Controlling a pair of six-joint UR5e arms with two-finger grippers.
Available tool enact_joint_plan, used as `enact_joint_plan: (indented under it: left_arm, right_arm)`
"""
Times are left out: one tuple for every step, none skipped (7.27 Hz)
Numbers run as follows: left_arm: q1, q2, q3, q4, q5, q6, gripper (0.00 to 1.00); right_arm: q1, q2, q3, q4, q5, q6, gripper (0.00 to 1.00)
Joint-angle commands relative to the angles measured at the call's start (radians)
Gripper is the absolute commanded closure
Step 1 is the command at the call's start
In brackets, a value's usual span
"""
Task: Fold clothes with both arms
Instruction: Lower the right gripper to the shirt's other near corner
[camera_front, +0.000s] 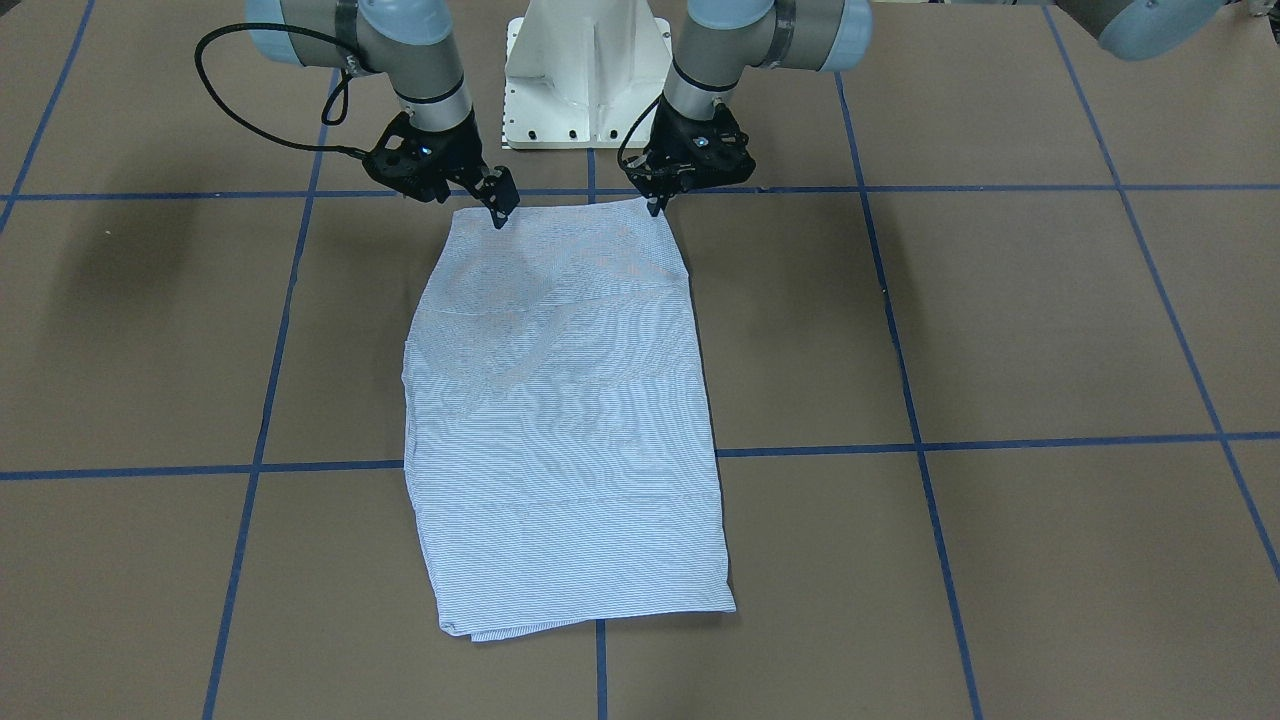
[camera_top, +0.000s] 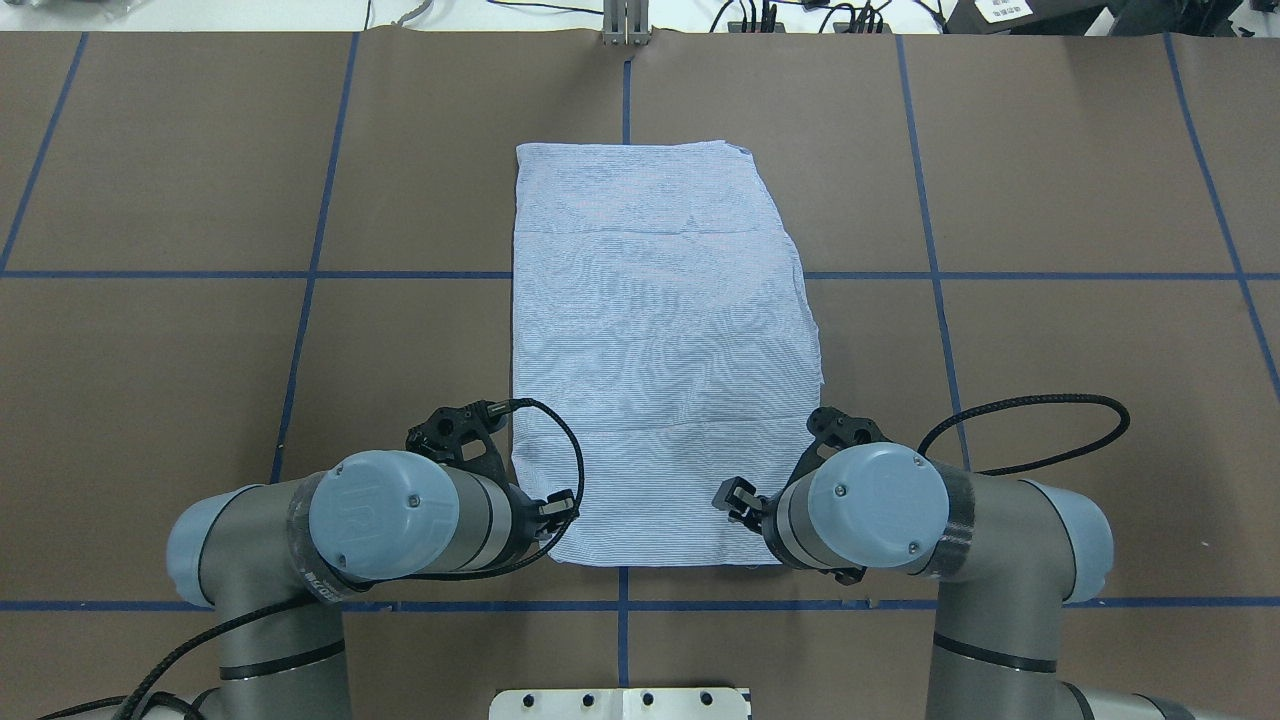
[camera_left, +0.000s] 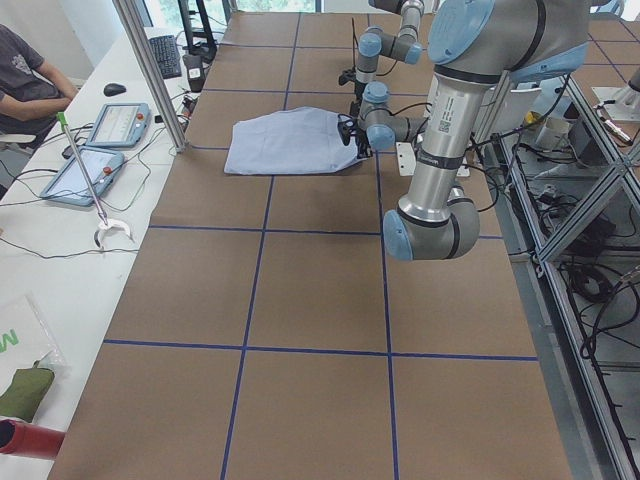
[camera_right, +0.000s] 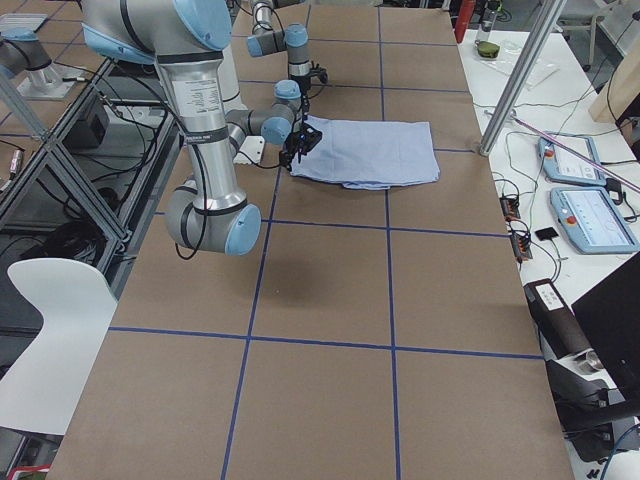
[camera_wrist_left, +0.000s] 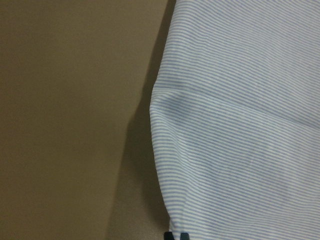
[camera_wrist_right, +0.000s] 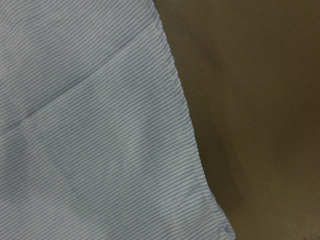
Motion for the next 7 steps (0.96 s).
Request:
enact_joint_plan:
  left_arm:
    - [-0.003,0.001,-0.008,0.001,0.000,0.000,1.00]
    - [-0.003,0.001,-0.008,0.000,0.000,0.000,1.00]
    - [-0.003,0.000,-0.009,0.000,0.000,0.000,1.00]
    - [-0.003,0.001,-0.009,0.001,0.000,0.000,1.00]
    - [-0.003,0.001,-0.009,0.002,0.000,0.000,1.00]
    - [-0.001,0.001,-0.009,0.002,0.000,0.000,1.00]
    - [-0.001,0.001,-0.009,0.002,0.000,0.000,1.00]
  right_arm:
    - [-0.006,-0.003,-0.004,-0.003,0.000,0.015,0.00]
    - [-0.009,-0.004,-0.010,-0.003,0.000,0.015,0.00]
    - [-0.014,-0.001,-0.029,-0.013,0.003,0.015,0.00]
    - [-0.014,0.000,-0.032,-0.013,0.002,0.013,0.00]
    - [-0.012,0.000,-0.032,-0.012,0.002,0.012,0.00]
    - [-0.014,0.000,-0.033,-0.012,0.002,0.012,0.00]
    - [-0.012,0.005,-0.033,-0.013,0.000,0.012,0.00]
